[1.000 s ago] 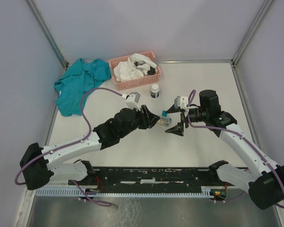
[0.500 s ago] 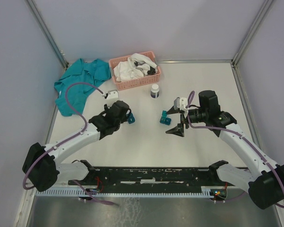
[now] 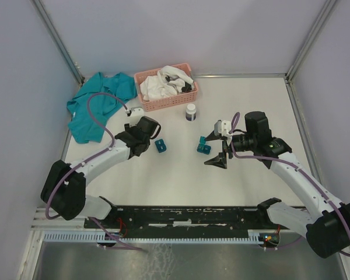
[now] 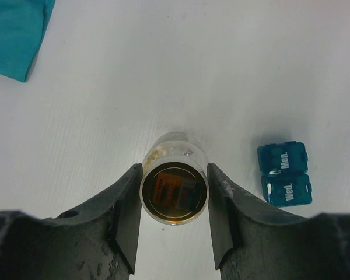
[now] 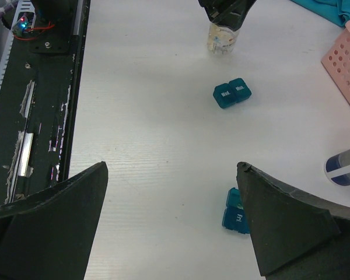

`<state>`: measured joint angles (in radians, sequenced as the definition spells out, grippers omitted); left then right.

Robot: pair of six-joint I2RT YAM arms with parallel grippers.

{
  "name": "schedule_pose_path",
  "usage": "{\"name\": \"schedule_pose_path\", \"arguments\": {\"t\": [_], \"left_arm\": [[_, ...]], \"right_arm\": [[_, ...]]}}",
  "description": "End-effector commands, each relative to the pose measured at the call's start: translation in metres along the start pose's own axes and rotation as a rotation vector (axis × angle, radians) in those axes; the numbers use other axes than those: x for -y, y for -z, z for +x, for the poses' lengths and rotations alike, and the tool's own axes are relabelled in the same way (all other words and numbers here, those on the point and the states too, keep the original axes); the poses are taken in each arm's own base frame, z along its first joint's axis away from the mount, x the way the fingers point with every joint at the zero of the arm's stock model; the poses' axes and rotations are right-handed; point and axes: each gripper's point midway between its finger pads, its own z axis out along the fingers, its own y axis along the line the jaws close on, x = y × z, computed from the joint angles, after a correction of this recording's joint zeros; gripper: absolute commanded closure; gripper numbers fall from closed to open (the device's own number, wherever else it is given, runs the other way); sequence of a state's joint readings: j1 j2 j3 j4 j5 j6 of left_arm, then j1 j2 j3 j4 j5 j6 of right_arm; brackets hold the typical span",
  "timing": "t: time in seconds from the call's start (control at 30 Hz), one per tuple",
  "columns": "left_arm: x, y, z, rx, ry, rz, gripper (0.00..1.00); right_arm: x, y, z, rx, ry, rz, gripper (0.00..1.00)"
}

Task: Sort the pills into containers

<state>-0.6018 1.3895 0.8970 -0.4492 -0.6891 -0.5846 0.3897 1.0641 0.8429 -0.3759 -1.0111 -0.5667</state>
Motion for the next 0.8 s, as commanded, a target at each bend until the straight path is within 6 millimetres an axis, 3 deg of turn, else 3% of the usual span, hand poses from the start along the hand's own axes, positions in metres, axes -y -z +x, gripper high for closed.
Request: {"name": "schedule_pose_path", "arguments": {"t": [0.0, 0.07, 0.27, 0.43, 0.67, 0.77], "left_arm": [[0.002, -0.009, -0.027, 0.051, 0.026, -0.001, 0.95], [0.001, -0.015, -0.026, 0.041, 0.037, -0.003, 0.93], [-0.005, -0.022, -0.027, 0.065, 0.103, -0.016, 0.66], [-0.011, -0.015, -0.034, 0.107, 0.16, -0.007, 0.37], [-0.017, 0.009, -0.052, 0.167, 0.232, 0.045, 0.33], [-0.004, 0.027, -0.058, 0.165, 0.246, 0.176, 0.33]], "right_arm": [[0.006, 0.002, -0.011, 0.019, 0.041, 0.011, 0.0], [0.006, 0.002, -0.011, 0.016, 0.04, 0.013, 0.0], [0.007, 0.001, -0.01, 0.014, 0.037, 0.014, 0.01], [0.008, 0.001, -0.008, 0.008, 0.036, 0.018, 0.0], [0.011, 0.0, -0.003, -0.006, 0.03, 0.03, 0.0], [0.015, 0.001, -0.001, -0.016, 0.03, 0.046, 0.0]]}}
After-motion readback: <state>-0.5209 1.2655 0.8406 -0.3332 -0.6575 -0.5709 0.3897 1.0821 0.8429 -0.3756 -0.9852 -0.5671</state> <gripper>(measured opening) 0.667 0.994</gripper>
